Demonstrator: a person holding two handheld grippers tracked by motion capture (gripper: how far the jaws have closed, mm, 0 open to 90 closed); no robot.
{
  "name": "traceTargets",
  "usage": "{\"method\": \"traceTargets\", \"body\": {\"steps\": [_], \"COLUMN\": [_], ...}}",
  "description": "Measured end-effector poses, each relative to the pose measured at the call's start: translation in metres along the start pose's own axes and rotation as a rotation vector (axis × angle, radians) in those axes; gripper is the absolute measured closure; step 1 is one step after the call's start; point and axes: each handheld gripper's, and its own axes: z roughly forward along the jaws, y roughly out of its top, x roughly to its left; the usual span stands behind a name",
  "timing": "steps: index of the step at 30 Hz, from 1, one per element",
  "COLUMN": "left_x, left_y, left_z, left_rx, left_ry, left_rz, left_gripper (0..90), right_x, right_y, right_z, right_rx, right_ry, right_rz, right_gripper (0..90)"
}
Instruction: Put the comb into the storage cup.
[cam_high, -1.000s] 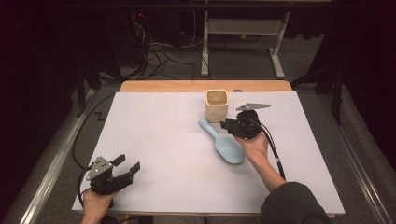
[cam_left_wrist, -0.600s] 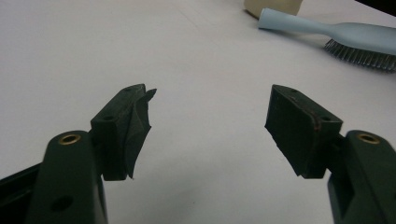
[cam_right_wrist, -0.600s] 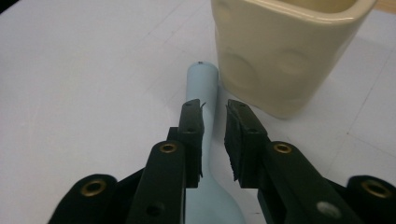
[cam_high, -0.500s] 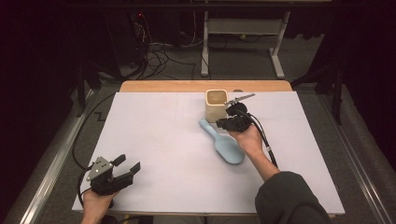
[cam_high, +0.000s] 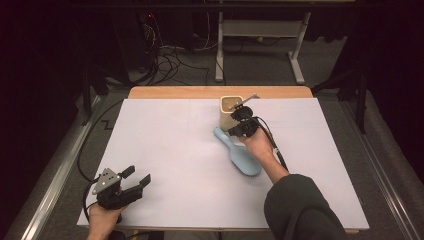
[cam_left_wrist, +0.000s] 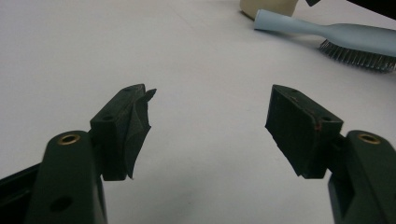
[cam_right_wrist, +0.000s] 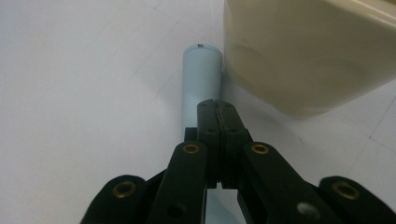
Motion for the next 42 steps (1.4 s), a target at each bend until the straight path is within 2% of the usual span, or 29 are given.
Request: {"method": "traceTargets", "body": {"steps": [1, 7, 23, 30, 37, 42], "left_x": [0.0, 0.0, -0.001, -0.001, -0.001, -0.001], "left_y": [0.0, 0.0, 0.0, 0.0, 0.0, 0.0], "left_z": [0.0, 0.0, 0.0, 0.0, 0.0, 0.0], "left_rx": [0.0, 0.0, 0.003, 0.001, 0.0, 0.001], "left_ry": [-0.001, -0.003, -0.003, 0.004, 0.007, 0.008], "left_rz": [0.0, -0.003, 0.001, 0.002, 0.002, 0.004], "left_gripper": [30.6, 30.6, 30.6, 30.6, 30.5, 30.5], "right_x": [0.001, 0.004, 0.011, 0.01, 0.013, 0.015], "right_y": [0.002, 0.007, 0.015, 0.016, 0.016, 0.015], "right_z": [0.004, 0.016, 0.028, 0.031, 0.033, 0.034], "right_rx": [0.022, 0.07, 0.113, 0.116, 0.118, 0.116], "right_ry": [-0.015, -0.037, -0.121, -0.129, -0.115, -0.091], "right_rz": [-0.008, -0.017, -0.052, -0.054, -0.048, -0.064], "right_gripper": [90.0, 90.0, 90.0, 90.0, 90.0, 90.0]}}
